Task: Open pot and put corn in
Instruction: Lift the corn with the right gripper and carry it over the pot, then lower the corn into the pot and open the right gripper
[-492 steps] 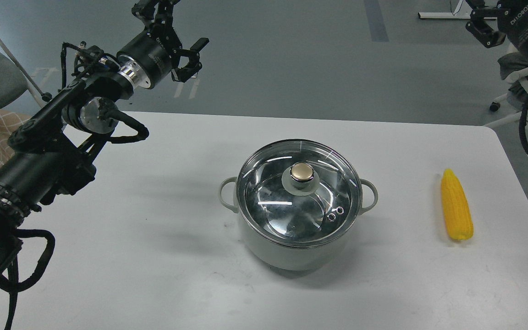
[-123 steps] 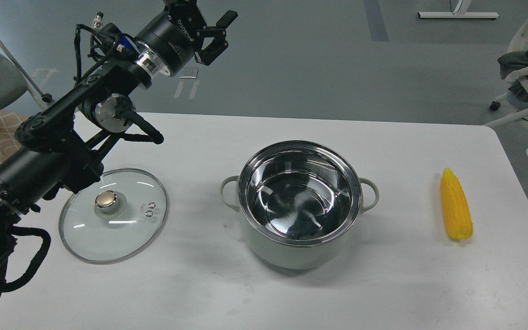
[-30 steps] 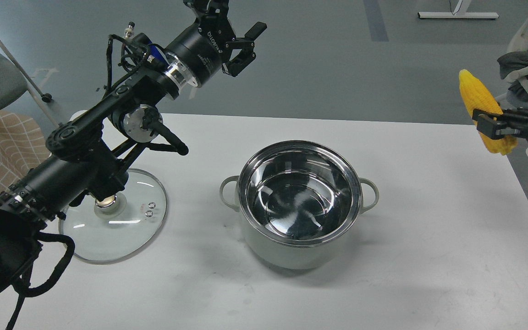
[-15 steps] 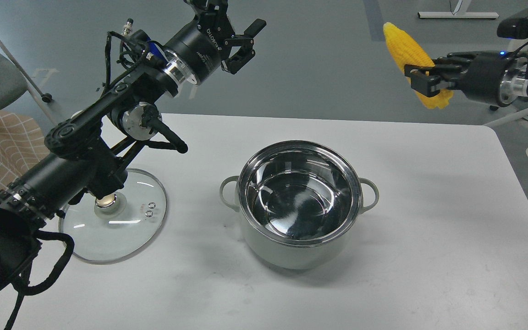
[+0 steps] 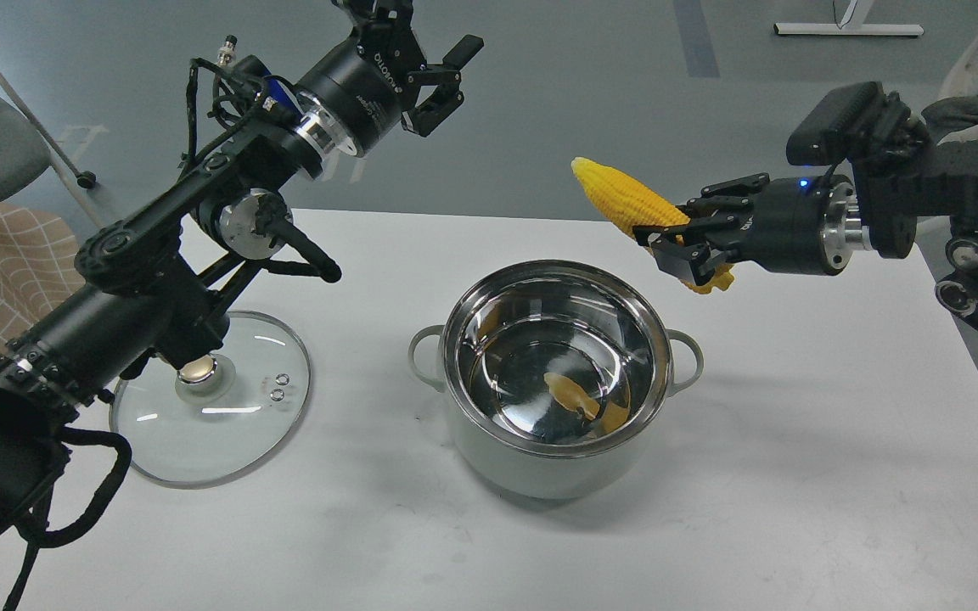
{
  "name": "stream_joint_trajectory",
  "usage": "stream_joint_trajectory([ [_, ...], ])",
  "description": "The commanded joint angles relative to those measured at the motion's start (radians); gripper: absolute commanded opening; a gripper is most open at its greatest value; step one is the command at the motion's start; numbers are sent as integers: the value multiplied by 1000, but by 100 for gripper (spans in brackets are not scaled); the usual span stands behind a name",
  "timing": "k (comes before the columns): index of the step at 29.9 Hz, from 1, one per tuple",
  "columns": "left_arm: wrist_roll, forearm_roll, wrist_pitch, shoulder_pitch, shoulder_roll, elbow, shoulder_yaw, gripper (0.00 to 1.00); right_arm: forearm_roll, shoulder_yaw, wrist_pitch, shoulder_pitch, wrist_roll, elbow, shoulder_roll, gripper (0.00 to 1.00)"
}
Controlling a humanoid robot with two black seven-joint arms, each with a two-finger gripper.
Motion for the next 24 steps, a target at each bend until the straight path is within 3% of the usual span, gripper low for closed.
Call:
stream_joint_trajectory([
  [1, -1, 0, 0, -3, 0, 0, 0, 94, -25, 0, 1, -23, 0, 40, 32, 0],
  [12, -1, 0, 0, -1, 11, -2, -9, 94, -231, 1, 1, -145, -2, 30, 199, 0],
  [24, -1, 0, -1, 8, 12, -2, -24, 94, -251, -2, 1, -151, -2, -72, 288, 0],
])
